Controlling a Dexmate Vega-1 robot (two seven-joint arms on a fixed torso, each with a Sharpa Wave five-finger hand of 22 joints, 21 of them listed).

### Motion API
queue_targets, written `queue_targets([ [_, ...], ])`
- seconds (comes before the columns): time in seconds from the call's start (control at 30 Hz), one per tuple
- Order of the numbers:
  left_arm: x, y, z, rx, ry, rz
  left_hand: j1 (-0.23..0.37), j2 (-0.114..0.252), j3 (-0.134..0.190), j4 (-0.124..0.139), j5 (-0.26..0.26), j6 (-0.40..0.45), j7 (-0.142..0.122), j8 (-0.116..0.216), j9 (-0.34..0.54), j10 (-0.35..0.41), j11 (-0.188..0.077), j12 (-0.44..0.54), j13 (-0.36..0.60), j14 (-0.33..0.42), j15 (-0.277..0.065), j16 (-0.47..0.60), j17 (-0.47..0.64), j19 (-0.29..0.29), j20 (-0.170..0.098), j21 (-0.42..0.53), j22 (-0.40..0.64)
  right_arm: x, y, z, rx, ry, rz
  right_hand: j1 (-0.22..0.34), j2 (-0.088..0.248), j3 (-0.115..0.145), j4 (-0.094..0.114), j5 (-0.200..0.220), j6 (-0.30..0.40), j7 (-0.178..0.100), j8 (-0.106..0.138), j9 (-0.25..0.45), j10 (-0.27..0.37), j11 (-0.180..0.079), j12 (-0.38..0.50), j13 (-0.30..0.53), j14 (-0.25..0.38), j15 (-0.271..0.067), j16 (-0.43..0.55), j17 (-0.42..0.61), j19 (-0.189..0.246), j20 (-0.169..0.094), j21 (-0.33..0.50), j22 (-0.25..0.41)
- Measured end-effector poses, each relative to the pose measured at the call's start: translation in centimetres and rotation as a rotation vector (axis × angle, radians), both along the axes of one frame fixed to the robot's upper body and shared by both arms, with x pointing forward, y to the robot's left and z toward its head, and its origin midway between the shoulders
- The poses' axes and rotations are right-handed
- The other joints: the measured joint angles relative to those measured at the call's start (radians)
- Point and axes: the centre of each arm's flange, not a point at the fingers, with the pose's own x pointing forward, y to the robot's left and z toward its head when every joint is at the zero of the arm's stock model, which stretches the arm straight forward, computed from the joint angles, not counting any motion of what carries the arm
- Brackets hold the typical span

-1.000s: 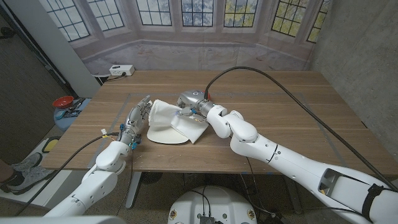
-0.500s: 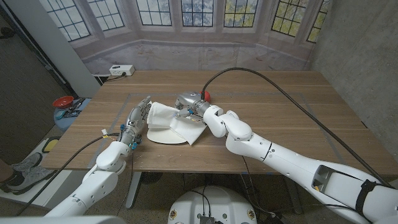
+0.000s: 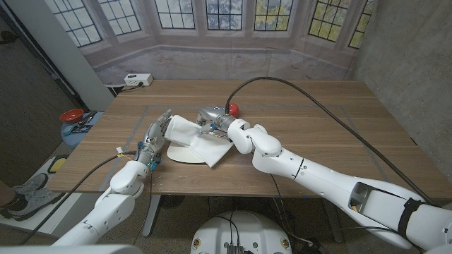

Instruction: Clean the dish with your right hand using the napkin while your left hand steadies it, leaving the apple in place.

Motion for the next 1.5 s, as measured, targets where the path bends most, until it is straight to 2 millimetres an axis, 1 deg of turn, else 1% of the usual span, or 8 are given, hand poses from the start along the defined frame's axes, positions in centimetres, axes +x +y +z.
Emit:
queue_targets([
  [0.17,0.0,-0.1,0.0,-0.002,0.000,-0.001,0.000,0.000,0.001,0.001,0.000,0.000,0.000,0.000,0.000,0.000,0.000,0.000,0.000,0.000,0.000,0.000,0.000,0.000,0.000,0.000,0.000,0.3,0.1,-0.1,0.006,0.022,0.001,-0.007,-0.007,0.004,0.004,0.014,0.007,-0.007,-0.007,0.000,0.000,0.000,-0.007,0.000,-0.010,0.001,0.000,0.002,0.000,0.000,0.000,0.000],
  [0.33,0.1,-0.2,0.0,-0.004,0.000,0.000,0.000,0.000,0.001,0.001,0.000,0.000,0.000,0.000,0.000,0.000,0.000,0.000,0.000,0.000,0.000,0.000,0.000,-0.002,0.002,0.000,0.000,0.6,0.3,-0.3,0.010,0.045,0.005,-0.032,-0.032,0.013,0.013,0.049,-0.002,-0.018,-0.019,0.002,-0.036,0.001,-0.020,0.004,-0.030,0.006,-0.009,0.005,-0.008,0.000,-0.002,0.000],
  [0.43,0.1,-0.2,0.0,-0.004,0.000,0.000,0.000,0.000,0.001,0.001,0.000,0.000,0.000,0.000,0.000,0.000,0.000,0.000,0.000,0.000,0.000,0.000,0.000,-0.004,0.004,0.000,0.000,0.6,0.4,-0.4,0.014,0.058,0.008,-0.045,-0.045,0.022,0.013,0.069,-0.030,-0.017,-0.030,0.006,-0.063,0.001,-0.031,0.000,-0.040,0.006,-0.010,0.005,-0.008,0.000,-0.002,0.000],
  [0.6,0.0,-0.3,0.0,-0.007,-0.001,0.003,0.000,0.000,0.001,0.001,0.000,0.000,0.000,0.000,0.000,0.000,0.000,0.000,0.000,0.000,0.000,0.000,0.000,-0.004,0.004,0.000,0.000,0.8,0.7,-0.5,0.011,0.073,0.012,-0.060,-0.060,0.028,0.018,0.090,-0.053,-0.016,-0.034,0.003,-0.098,0.002,-0.039,-0.007,-0.061,0.007,-0.013,0.005,-0.017,-0.001,-0.002,0.000],
  [0.83,-0.1,-0.4,-0.2,-0.010,0.001,0.004,0.000,0.000,0.001,0.001,0.000,0.000,0.000,0.000,0.000,0.000,0.000,0.000,0.000,0.000,0.000,0.000,0.000,-0.004,0.004,0.000,0.000,1.0,1.1,-0.8,0.007,0.098,0.016,-0.075,-0.075,0.039,0.015,0.115,-0.102,-0.014,-0.041,0.005,-0.149,0.001,-0.043,-0.013,-0.093,0.011,-0.013,0.005,-0.029,0.000,-0.002,0.000],
  [1.2,-0.2,-0.5,-0.3,-0.010,-0.001,0.005,-0.003,-0.003,0.001,0.001,0.000,0.000,0.000,0.000,0.000,0.000,0.000,0.000,0.000,0.000,0.000,0.000,-0.002,-0.004,0.004,0.000,0.000,1.3,1.4,-0.8,0.002,0.112,0.017,-0.092,-0.092,0.052,0.019,0.138,-0.167,-0.017,-0.048,0.005,-0.216,0.003,-0.050,-0.013,-0.141,0.012,-0.017,0.009,-0.050,0.007,-0.002,0.000],
  [1.33,-0.2,-0.6,-0.3,-0.010,-0.001,0.004,-0.003,-0.003,0.001,0.001,0.000,0.000,0.000,0.000,0.000,0.000,0.000,0.000,0.000,0.000,0.000,0.000,-0.002,-0.004,0.004,0.000,0.000,1.4,1.4,-0.7,0.000,0.110,0.016,-0.105,-0.095,0.059,0.018,0.139,-0.198,-0.013,-0.048,0.005,-0.239,0.004,-0.050,-0.017,-0.159,0.012,-0.017,0.009,-0.060,0.016,-0.002,0.000],
  [1.5,-0.3,-0.6,-0.4,-0.010,0.000,0.004,-0.003,-0.003,0.001,0.001,0.000,0.000,0.000,0.000,0.000,0.000,0.000,0.000,0.000,0.000,0.000,0.000,-0.002,-0.004,0.004,0.000,0.000,1.6,1.5,-0.6,-0.002,0.110,0.015,-0.117,-0.108,0.060,0.019,0.150,-0.254,-0.008,-0.053,0.005,-0.295,0.005,-0.050,-0.017,-0.197,0.014,-0.017,0.009,-0.083,0.021,-0.002,0.000],
])
